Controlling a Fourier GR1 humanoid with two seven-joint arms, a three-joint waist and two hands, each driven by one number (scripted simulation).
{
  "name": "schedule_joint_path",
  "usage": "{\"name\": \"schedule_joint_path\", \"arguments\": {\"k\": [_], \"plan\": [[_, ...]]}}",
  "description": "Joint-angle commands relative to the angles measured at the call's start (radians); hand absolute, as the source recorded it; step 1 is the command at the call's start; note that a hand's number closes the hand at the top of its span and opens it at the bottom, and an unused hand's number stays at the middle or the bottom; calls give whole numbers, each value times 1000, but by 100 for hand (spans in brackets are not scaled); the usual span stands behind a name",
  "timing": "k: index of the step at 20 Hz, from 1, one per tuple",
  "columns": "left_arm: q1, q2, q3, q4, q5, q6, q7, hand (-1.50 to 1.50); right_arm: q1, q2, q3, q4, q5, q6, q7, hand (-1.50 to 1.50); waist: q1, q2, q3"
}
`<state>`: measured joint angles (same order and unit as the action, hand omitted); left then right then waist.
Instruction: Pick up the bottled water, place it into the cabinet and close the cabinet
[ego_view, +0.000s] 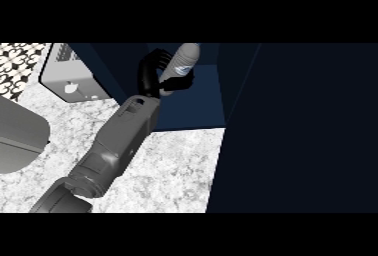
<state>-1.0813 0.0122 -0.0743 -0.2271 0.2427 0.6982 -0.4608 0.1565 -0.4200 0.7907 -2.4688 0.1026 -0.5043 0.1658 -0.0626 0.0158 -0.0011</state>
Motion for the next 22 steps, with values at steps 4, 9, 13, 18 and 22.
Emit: {"name": "schedule_joint_path", "arguments": {"k": [4, 9, 13, 18, 22], "plan": [[-47, 7, -22, 119, -53, 47, -10, -150, -28, 10, -5, -42, -5, 13, 19, -150, -10, 11, 0], [-59, 27, -33, 173, -79, 99, 23, -150, 15, -26, 30, -62, 13, 16, -15, -150, -24, 10, 0], [-39, -12, -27, 165, -78, 147, 6, -150, 36, -46, 24, -88, 0, 20, -17, -150, -20, 6, 0], [-29, 19, -14, 157, -76, 112, -27, -150, 9, -28, 36, -75, -4, 16, -9, -150, -23, 12, -1], [-35, 2, 6, 119, -61, 37, -61, -150, -32, -2, 13, -65, -6, 1, 29, -150, -10, 11, -2]]}}
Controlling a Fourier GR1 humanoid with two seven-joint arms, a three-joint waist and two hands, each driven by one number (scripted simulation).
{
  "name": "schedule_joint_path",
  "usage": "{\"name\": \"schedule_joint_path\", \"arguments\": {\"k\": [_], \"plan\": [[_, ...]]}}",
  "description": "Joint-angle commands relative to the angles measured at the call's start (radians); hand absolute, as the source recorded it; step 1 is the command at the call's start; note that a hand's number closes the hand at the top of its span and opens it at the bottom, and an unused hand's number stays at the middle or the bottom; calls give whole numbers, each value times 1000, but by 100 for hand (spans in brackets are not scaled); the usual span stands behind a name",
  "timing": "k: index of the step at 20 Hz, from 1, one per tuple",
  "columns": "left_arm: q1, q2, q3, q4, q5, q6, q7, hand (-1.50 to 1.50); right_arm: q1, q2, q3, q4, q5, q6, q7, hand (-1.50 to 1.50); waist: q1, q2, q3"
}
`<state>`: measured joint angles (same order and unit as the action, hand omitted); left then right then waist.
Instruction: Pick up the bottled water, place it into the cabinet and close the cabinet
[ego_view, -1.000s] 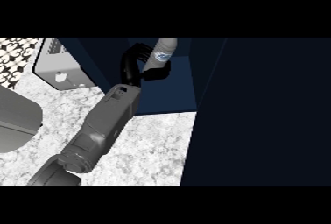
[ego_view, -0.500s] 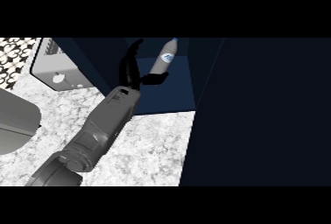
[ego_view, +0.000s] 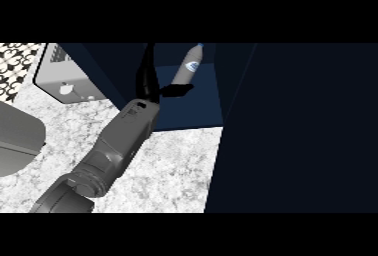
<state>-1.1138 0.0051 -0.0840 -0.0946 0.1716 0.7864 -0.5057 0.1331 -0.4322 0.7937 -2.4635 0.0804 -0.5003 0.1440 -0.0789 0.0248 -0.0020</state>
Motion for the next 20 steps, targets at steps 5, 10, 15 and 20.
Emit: {"name": "schedule_joint_path", "arguments": {"k": [5, 10, 15, 20], "plan": [[98, -5, 58, -145, 77, -210, -216, 150, 3, 9, 40, -35, 28, -2, 21, -150, 9, -8, -2], [117, -5, 69, -198, 141, -373, -271, 150, 13, -30, -28, -77, -11, 11, 44, -150, 31, -17, 1], [129, -5, 76, -232, 190, -530, -264, 150, 63, -35, 6, -65, 18, -6, 1, -150, 49, -24, 2], [188, -5, -1, -308, 243, -634, -194, 150, 59, -49, 52, -111, 107, -41, 63, -150, 66, -37, 1]]}}
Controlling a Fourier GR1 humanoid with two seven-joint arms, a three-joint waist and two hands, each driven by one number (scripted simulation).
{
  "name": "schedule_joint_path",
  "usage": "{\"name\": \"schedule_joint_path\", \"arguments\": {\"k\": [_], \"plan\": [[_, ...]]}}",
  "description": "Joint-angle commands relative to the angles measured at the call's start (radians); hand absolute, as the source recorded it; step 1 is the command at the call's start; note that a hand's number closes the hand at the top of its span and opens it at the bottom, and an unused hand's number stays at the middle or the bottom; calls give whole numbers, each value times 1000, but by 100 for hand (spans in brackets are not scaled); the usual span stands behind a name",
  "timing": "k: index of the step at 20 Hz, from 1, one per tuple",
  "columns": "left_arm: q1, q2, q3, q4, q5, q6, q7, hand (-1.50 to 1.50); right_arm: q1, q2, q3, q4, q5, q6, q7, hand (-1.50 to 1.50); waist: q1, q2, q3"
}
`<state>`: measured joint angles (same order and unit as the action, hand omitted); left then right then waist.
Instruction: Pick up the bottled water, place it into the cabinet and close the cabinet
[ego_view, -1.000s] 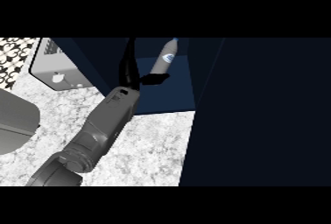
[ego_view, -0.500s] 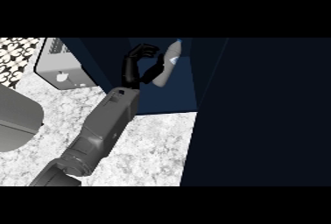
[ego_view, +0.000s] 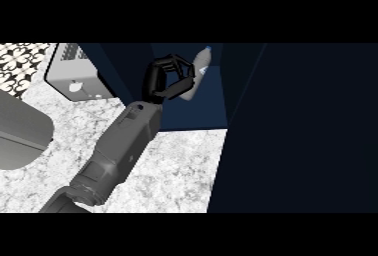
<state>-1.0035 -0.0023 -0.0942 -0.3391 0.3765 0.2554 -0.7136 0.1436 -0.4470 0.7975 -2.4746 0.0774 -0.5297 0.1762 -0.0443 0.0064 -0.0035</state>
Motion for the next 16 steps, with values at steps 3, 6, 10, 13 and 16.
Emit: {"name": "schedule_joint_path", "arguments": {"k": [3, 6, 10, 13, 16], "plan": [[104, 2, -51, -164, 80, -169, 82, 150, 24, -29, 15, -100, 99, -25, 63, -150, 44, -22, 2], [213, 2, -100, -306, 106, -172, 130, 150, 25, -26, 9, -86, 99, -38, 43, -150, 54, -23, 3], [347, 19, -125, -498, 115, -141, 166, 150, 45, -74, -20, -106, 72, -34, 31, -150, 71, -27, 4], [465, 15, -178, -654, 125, -128, 200, 150, 8, -62, -3, -78, 75, -34, 48, -150, 84, -29, 3], [609, 74, -209, -817, 131, -145, 231, 150, 9, -92, -12, -97, 62, -24, 51, -150, 82, -26, 3]]}}
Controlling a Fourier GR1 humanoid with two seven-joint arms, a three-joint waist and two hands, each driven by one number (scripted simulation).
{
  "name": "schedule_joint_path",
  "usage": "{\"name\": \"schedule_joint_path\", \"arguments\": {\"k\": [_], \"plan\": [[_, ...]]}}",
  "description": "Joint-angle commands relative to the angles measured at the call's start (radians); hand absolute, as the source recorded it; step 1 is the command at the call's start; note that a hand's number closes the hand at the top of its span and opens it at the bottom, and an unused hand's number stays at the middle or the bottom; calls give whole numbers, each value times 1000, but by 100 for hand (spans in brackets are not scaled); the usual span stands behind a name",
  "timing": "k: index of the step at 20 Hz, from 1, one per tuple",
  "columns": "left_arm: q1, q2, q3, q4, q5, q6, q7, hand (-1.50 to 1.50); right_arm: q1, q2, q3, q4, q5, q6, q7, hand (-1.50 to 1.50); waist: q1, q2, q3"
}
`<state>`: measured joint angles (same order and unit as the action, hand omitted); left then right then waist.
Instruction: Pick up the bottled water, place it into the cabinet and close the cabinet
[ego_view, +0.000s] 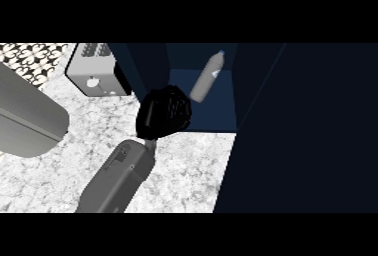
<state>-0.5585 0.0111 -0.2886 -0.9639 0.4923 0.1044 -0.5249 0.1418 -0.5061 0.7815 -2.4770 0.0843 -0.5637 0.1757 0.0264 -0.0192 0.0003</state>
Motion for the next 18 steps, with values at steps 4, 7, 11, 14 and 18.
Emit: {"name": "schedule_joint_path", "arguments": {"k": [4, 7, 11, 14, 18], "plan": [[357, 89, -71, -432, 14, 35, 79, 150, 2, -66, 42, -112, 47, 40, 93, 150, 6, 1, -1], [494, 131, -111, -573, 10, 30, 84, 150, -92, -60, 37, -91, -29, 110, 101, 150, 23, 6, 0], [613, 174, -123, -735, 15, 57, 114, 150, -128, -45, 136, -149, -26, 153, 177, 150, 9, 5, -1], [748, 263, -93, -828, 30, 10, 83, 150, -160, -4, 198, -108, 5, 164, 175, 150, 5, 6, -2], [856, 320, -77, -947, 40, -7, 75, 150, -245, 54, 196, -120, 9, 151, 296, 150, 10, 3, -5]]}}
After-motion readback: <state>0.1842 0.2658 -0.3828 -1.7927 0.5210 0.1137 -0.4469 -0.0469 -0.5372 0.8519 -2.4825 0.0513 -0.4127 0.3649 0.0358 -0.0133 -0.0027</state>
